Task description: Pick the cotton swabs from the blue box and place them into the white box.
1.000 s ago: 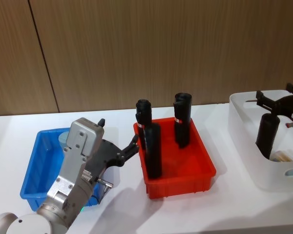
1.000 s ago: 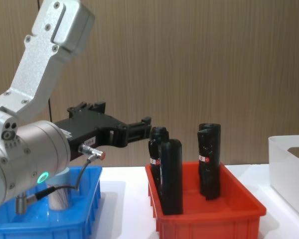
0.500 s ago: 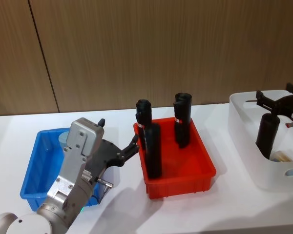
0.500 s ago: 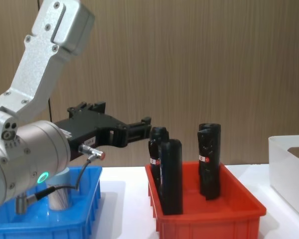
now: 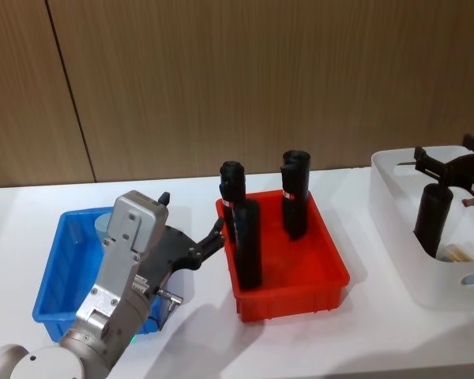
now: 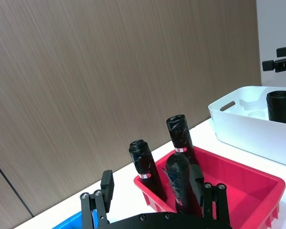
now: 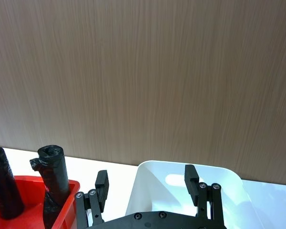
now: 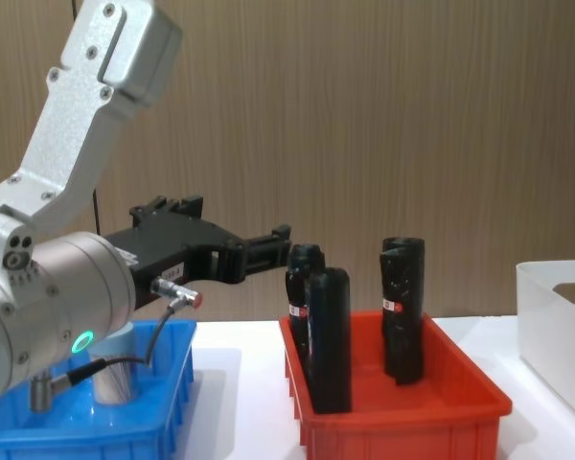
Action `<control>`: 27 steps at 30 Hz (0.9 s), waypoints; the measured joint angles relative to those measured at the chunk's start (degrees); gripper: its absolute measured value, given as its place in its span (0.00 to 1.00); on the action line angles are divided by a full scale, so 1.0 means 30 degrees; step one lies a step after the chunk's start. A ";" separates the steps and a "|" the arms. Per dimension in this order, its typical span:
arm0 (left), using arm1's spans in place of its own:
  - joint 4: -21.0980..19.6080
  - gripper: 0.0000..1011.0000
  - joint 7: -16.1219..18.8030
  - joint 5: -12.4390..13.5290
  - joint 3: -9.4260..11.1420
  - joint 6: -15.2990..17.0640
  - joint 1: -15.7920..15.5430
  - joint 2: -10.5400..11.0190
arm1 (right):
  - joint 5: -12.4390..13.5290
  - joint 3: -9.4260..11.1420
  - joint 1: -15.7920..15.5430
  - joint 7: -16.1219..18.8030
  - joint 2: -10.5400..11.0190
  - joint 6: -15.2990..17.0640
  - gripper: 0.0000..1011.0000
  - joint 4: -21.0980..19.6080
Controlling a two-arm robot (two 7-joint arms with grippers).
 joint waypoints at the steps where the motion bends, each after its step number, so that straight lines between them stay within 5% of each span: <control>1: -0.0001 0.99 0.0000 0.0000 0.0000 0.0001 0.0000 0.0000 | 0.0000 0.0000 0.0000 -0.0001 0.0000 0.0001 0.99 0.0000; 27: 0.0000 0.99 0.0000 0.0000 0.0000 0.0001 0.0000 0.0000 | -0.0002 -0.0001 0.0001 -0.0002 0.0000 0.0002 0.99 0.0000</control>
